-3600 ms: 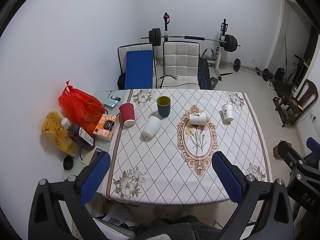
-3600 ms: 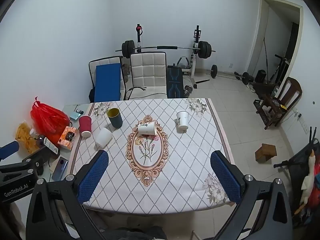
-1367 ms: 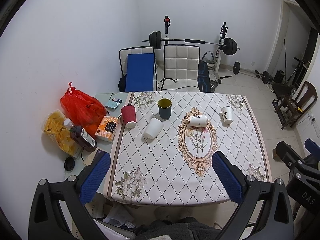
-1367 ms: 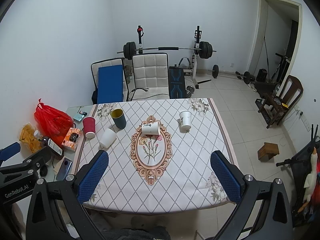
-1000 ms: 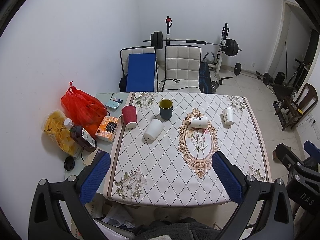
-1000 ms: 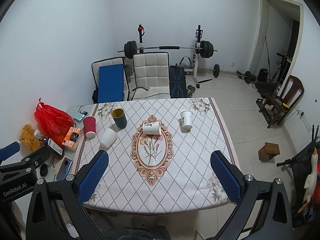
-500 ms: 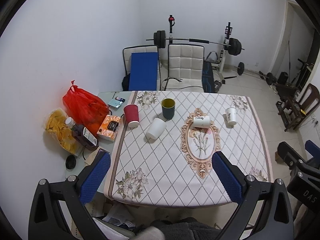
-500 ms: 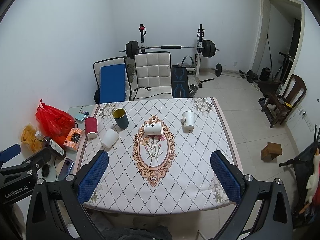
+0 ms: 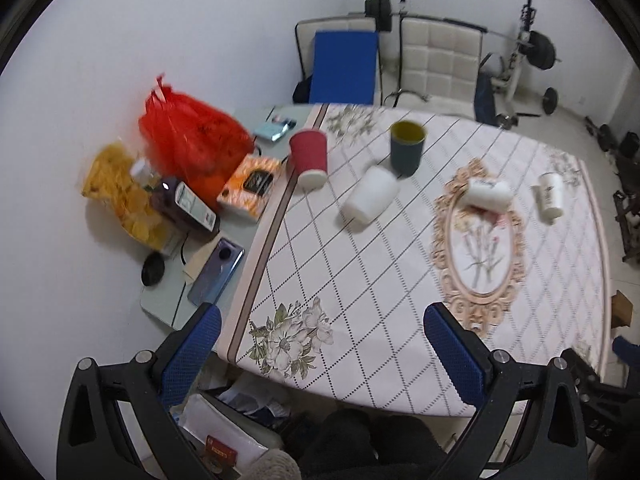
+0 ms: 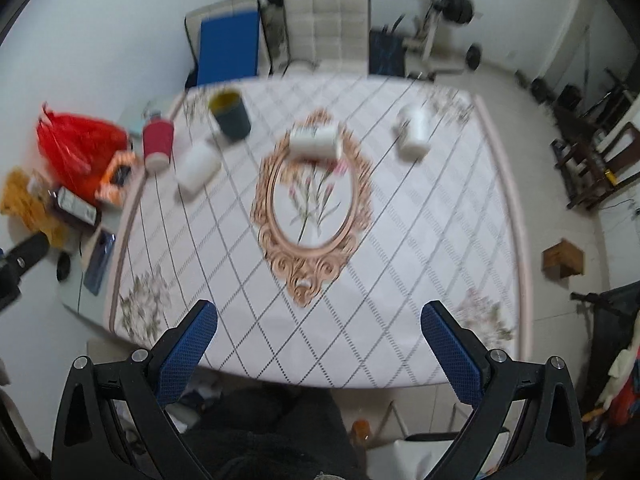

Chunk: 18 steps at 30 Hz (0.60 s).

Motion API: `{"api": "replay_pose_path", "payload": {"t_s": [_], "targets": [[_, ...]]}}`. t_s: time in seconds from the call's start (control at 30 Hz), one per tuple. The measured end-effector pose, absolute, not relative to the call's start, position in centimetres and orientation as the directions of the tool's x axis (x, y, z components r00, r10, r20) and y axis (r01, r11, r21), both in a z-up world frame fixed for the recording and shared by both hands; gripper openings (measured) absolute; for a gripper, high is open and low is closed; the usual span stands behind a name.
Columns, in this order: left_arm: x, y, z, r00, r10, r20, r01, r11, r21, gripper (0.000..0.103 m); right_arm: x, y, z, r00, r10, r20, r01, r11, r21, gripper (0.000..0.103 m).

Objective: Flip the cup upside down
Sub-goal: 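Move the left tool to the red paper cup and grasp it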

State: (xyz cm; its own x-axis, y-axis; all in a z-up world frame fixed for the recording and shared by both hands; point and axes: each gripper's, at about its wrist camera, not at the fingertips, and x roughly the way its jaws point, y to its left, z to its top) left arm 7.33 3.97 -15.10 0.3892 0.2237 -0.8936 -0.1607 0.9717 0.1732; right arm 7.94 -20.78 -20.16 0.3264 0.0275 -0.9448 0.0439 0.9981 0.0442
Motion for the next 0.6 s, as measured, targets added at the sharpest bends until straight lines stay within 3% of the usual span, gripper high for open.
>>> {"api": "replay_pose_path", "payload": {"t_s": [0.3,0.6], "targets": [[13.8,7.1,-20.8,0.278,0.227,-0.933,-0.149,0.97,0.192,0.103,12.9,-18.7,-32.1,0.133,0.037,-0.99,0.05,0.998,0.044,0.103],[24.1,12.2,-25.7,0.204,0.213,-0.956,-0.116,0.975,0.192,0.103,19.5,-15.5,-37.1,0.032,0.019,-0.999,0.1,0.995,0.022,0.103]]}}
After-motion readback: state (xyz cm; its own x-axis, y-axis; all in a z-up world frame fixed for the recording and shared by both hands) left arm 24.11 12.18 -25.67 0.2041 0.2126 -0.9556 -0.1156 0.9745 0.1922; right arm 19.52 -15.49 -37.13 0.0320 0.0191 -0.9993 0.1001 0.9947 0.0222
